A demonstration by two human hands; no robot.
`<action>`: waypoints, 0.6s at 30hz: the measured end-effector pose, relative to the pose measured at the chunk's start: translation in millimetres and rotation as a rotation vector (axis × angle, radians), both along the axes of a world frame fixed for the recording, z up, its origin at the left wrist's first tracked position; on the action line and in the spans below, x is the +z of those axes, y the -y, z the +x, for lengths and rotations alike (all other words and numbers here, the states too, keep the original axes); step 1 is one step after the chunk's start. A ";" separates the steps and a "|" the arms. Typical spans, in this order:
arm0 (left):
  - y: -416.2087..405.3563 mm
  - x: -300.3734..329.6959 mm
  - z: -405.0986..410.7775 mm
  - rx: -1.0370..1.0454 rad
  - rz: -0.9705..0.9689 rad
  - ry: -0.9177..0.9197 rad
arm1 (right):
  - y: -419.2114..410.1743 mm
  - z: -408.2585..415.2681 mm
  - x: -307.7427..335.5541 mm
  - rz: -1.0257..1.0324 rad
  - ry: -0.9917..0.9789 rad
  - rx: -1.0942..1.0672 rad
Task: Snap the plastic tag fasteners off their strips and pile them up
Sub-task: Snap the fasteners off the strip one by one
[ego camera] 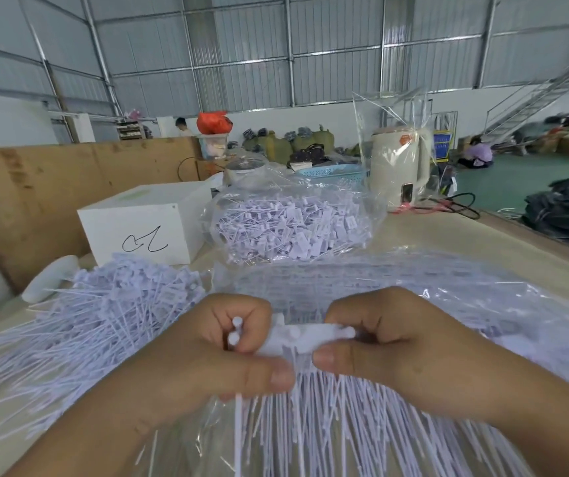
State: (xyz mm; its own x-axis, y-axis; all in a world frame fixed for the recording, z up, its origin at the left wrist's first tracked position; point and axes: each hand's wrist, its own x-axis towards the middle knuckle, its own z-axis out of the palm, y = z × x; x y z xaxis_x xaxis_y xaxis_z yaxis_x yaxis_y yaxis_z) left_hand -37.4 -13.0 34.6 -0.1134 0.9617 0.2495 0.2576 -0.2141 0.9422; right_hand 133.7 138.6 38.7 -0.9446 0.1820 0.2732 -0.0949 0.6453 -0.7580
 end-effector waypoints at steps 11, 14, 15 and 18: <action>-15.8 -6.1 17.2 0.586 0.353 0.050 | 10.8 -7.0 0.8 -0.184 -0.413 -0.381; -12.9 -3.7 7.8 0.482 0.294 0.146 | 5.2 -0.1 1.1 -0.177 -0.297 -0.211; -12.0 -4.2 7.4 0.420 0.266 0.124 | 4.2 0.1 -1.3 -0.177 -0.242 -0.138; -11.1 -7.3 11.6 0.215 0.179 0.027 | 3.1 -3.4 -6.5 -0.198 -0.133 -0.006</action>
State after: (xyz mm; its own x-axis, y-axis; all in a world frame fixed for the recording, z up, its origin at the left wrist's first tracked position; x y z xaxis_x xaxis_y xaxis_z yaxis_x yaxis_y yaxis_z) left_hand -25.8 -1.8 27.3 -0.3192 0.8557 0.4072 0.2908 -0.3205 0.9015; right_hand 130.4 135.5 32.2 -0.9016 0.2497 0.3532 -0.1987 0.4862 -0.8510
